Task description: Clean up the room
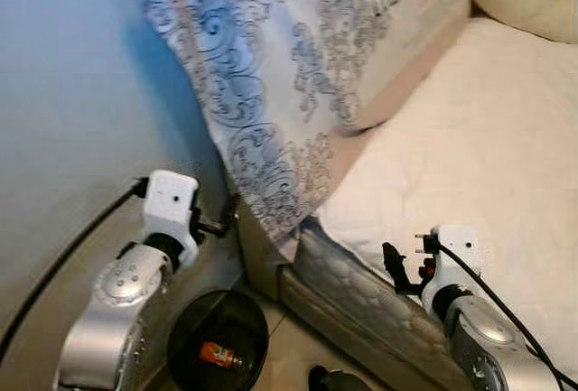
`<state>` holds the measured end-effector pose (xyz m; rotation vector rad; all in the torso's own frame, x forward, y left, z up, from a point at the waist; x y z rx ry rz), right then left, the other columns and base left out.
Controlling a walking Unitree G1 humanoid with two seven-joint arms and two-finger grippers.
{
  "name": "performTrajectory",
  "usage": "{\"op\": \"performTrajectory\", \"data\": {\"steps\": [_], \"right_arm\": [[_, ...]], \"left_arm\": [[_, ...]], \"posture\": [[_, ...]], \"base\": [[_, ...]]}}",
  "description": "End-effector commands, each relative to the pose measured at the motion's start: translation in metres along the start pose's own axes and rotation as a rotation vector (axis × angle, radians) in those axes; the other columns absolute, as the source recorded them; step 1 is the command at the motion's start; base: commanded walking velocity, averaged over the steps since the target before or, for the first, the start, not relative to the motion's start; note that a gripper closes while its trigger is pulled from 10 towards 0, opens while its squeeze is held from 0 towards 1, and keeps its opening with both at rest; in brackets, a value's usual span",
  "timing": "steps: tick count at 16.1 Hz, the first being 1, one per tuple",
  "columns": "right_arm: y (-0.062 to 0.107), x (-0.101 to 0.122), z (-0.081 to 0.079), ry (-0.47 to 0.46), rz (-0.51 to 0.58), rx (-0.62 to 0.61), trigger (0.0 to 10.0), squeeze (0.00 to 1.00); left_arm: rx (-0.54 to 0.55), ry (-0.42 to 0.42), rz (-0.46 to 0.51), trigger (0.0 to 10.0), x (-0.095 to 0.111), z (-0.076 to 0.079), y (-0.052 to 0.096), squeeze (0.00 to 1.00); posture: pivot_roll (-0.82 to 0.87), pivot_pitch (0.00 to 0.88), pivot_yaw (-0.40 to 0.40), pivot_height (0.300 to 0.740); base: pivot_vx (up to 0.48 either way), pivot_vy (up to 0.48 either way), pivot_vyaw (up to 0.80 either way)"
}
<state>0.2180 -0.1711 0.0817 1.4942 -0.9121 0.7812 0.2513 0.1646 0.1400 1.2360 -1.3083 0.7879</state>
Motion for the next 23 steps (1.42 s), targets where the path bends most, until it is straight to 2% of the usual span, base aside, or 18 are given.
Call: {"op": "performTrajectory", "data": {"steps": [1,14,19,23], "right_arm": [[0.002,0.008,-0.001,0.002,0.039,0.007,10.0,0.0],[0.002,0.006,-0.004,0.008,0.03,0.021,10.0,0.0],[0.001,0.007,-0.005,0.003,0.026,0.027,10.0,0.0],[0.001,0.008,-0.004,-0.002,0.029,0.034,10.0,0.0]], "left_arm": [[-0.005,0.0,0.015,10.0,0.002,-0.001,0.001,0.0],[-0.027,-0.006,0.029,10.0,0.0,0.008,0.001,0.0],[-0.027,-0.012,0.031,10.0,0.0,0.01,-0.001,0.0],[-0.019,-0.013,0.03,10.0,0.001,0.011,-0.002,0.0]], "posture": [[0.0,0.0,0.031,0.74],[0.0,0.0,0.03,0.74],[0.0,0.0,0.029,0.74],[0.0,0.0,0.029,0.74]], "base": [[0.0,0.0,-0.8],[0.0,0.0,-0.8],[0.0,-0.48,-0.68],[0.0,-0.48,0.0]]}}
Point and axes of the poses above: a point about 5 cm out from each wrist's last joint towards the gripper, its own y axis pointing back from the gripper into the wrist, its own x axis along the axis of the wrist's last joint, z = x × y, the point moved 1 cm from there along -y, pointing out of the wrist towards the gripper, and after that the axes turned 4 degrees about -y, right-handed, at the moved point
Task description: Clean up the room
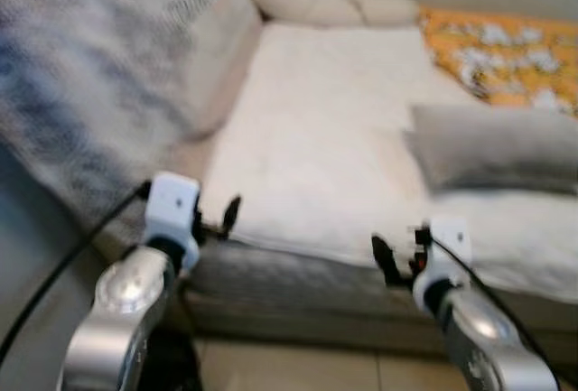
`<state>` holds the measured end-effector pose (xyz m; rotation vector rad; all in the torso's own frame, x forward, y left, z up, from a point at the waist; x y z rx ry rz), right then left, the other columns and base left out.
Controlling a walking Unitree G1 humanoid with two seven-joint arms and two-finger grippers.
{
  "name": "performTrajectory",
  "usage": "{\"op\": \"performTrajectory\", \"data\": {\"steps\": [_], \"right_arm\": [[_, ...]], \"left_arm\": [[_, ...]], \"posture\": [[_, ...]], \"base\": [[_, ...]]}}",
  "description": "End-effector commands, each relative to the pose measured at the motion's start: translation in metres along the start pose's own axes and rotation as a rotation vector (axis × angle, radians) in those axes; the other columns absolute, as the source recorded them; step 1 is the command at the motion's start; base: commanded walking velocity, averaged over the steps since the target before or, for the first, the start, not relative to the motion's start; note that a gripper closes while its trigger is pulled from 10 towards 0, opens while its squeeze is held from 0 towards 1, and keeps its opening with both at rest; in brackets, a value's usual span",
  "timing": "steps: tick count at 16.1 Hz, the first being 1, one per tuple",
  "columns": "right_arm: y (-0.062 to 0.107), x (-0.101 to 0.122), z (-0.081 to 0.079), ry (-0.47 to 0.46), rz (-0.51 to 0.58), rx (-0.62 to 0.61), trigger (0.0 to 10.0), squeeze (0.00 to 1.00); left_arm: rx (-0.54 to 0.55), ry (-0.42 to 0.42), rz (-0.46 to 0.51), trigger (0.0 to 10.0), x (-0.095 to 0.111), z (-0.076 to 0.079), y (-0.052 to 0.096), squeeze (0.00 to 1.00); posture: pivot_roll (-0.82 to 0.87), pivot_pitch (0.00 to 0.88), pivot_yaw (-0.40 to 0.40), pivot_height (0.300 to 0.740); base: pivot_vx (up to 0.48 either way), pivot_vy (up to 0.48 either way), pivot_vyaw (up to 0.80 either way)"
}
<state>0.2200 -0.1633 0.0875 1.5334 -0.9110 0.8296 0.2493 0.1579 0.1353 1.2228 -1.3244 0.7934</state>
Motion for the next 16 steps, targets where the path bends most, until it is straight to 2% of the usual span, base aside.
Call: {"op": "performTrajectory", "data": {"steps": [1,5,7,10,16], "right_arm": [[0.001,0.002,0.003,-0.013,0.003,0.002,10.0,0.0],[0.0,0.007,0.001,-0.014,0.043,0.012,10.0,0.0],[-0.002,0.013,0.001,0.092,0.099,-0.002,10.0,0.0],[-0.002,0.016,-0.003,0.04,0.112,0.034,10.0,0.0],[-0.007,0.016,-0.005,0.046,0.115,0.044,10.0,0.0]], "left_arm": [[-0.007,0.002,0.012,10.0,0.003,0.003,-0.001,0.0],[-0.002,-0.001,0.025,10.0,0.005,0.002,-0.003,0.0],[-0.023,-0.013,0.043,10.0,0.006,0.004,-0.004,0.0],[-0.029,-0.004,0.05,10.0,0.006,0.005,-0.005,0.0],[-0.037,0.003,0.053,10.0,0.006,0.004,-0.005,0.0]], "posture": [[0.0,0.0,0.029,0.74],[0.0,0.0,0.029,0.74],[0.0,0.0,0.03,0.74],[0.0,0.0,0.03,0.74],[0.0,0.0,0.027,0.74]], "base": [[0.0,0.0,0.0],[0.0,0.0,0.0],[0.0,0.0,0.0],[0.186,0.0,0.0],[0.3,0.0,0.0]]}}
Point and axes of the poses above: a point about 5 cm out from each wrist's last joint towards the gripper, its own y axis pointing back from the gripper into the wrist, its own x axis along the axis of the wrist's last joint, z = x × y, the point moved 1 cm from there along -y, pointing out of the wrist towards the gripper, and after that the axes turned 4 degrees about -y, right-handed, at the moved point
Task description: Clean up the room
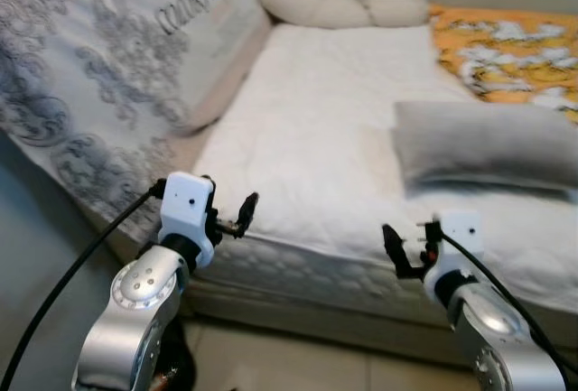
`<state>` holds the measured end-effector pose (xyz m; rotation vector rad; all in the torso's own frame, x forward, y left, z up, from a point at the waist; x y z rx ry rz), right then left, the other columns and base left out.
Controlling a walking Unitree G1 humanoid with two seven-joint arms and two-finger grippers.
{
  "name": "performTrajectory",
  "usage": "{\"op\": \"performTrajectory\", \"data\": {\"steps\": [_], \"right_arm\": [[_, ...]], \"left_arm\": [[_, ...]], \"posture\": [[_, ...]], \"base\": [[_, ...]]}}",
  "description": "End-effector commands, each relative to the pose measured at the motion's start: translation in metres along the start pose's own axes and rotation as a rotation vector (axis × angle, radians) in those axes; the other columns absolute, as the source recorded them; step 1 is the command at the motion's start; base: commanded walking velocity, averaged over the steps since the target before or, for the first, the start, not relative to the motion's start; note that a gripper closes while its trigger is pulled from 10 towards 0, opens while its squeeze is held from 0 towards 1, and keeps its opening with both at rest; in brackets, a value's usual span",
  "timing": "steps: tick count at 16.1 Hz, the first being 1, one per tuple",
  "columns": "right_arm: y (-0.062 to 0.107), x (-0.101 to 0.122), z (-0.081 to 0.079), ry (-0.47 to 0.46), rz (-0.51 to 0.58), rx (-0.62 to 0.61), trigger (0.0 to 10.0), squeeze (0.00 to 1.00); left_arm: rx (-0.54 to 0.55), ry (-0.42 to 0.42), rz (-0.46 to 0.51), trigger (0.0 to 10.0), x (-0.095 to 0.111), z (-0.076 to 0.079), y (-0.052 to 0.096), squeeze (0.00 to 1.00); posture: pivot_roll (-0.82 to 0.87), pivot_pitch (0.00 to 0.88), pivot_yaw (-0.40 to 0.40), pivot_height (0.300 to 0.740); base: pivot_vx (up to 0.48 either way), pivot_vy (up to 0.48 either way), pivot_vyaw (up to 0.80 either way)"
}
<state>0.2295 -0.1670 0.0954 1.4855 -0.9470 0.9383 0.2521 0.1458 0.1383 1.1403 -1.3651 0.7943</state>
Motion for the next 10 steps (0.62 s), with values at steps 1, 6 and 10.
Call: {"op": "performTrajectory", "data": {"steps": [1,6,10], "right_arm": [[-0.0035,0.0037,-0.0071,-0.014,0.013,0.025,10.0,0.0],[-0.005,0.0061,-0.0077,-0.023,0.028,0.032,10.0,0.0],[-0.0059,0.007,-0.0062,-0.024,0.031,0.023,10.0,0.0]], "left_arm": [[0.018,-0.01,-0.001,10.0,0.0001,-0.0067,0.0008,0.0],[0.002,-0.017,0.0,10.0,0.0,-0.0071,-0.001,0.0],[-0.008,-0.019,0.001,10.0,0.0001,-0.0066,-0.0025,0.0]], "posture": [[0.0,0.0,0.026,0.74],[0.0,0.0,0.031,0.74],[0.0,0.0,0.032,0.74]], "base": [[0.322,0.0,0.0],[0.321,0.0,-0.57],[0.32,0.0,0.0]]}}
Point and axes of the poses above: a point about 5 cm out from each wrist's last joint towards the gripper, its own y axis pointing back from the gripper into the wrist, its own x axis along the axis of the wrist's last joint, z = x × y, the point moved 1 cm from there along -y, pointing out of the wrist towards the gripper, and after that the axes turned 4 degrees about -y, right-handed, at the moved point
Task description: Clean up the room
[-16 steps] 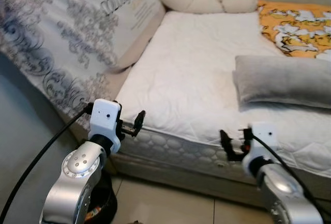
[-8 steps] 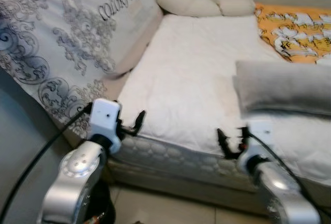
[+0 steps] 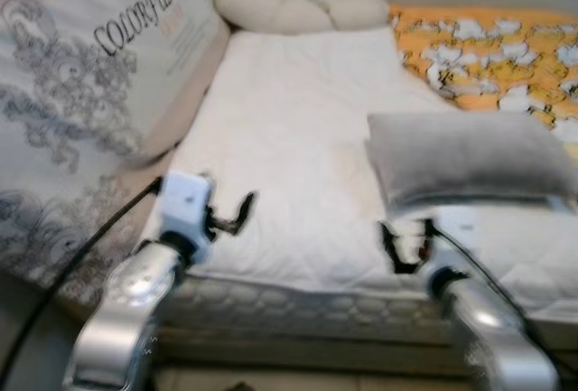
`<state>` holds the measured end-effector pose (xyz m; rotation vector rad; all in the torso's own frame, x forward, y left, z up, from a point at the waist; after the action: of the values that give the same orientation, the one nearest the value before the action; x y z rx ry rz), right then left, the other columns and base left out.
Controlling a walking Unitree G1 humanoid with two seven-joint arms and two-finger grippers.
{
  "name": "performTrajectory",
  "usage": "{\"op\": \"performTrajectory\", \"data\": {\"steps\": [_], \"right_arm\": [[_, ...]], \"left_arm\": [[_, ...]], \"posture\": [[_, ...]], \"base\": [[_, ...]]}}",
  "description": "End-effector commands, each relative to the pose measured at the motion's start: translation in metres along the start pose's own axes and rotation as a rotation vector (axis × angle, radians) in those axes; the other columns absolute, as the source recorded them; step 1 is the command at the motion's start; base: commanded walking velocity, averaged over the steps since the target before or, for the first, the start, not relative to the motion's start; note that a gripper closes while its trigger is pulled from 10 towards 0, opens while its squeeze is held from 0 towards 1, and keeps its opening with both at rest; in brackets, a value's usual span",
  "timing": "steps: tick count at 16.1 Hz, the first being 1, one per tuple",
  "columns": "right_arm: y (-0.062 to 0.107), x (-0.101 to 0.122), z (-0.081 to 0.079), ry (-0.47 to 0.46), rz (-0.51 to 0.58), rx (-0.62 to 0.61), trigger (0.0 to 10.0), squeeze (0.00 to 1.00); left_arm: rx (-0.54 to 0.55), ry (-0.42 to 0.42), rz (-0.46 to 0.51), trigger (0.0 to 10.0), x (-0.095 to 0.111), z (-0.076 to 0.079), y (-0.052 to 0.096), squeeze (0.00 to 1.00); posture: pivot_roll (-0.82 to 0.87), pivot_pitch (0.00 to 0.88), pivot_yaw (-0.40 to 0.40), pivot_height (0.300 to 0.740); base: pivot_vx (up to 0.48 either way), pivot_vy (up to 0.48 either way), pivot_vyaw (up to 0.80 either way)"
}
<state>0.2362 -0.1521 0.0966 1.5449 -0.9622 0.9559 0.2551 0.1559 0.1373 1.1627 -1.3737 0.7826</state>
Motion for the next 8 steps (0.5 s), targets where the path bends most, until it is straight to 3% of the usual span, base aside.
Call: {"op": "performTrajectory", "data": {"steps": [1,8], "right_arm": [[0.0017,0.0047,0.0081,0.009,0.02,-0.028,10.0,0.0],[0.0007,0.0059,0.0125,0.012,0.018,-0.039,10.0,0.0]], "left_arm": [[-0.015,0.002,0.011,10.0,0.0027,0.0037,-0.0026,0.0],[-0.012,0.002,0.011,10.0,0.0027,0.0036,-0.0024,0.0]], "posture": [[0.0,0.0,0.032,0.74],[0.0,0.0,0.028,0.74]], "base": [[0.319,0.0,0.0],[0.311,0.0,0.0]]}}
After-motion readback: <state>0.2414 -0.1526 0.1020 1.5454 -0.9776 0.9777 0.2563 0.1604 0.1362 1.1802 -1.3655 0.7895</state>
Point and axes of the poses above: a point about 5 cm out from each wrist's last joint towards the gripper, its own y axis pointing back from the gripper into the wrist, its own x axis along the axis of the wrist's last joint, z = x × y, the point moved 1 cm from there along -y, pointing out of the wrist towards the gripper, and after that the axes turned 4 degrees about -y, right-handed, at the moved point
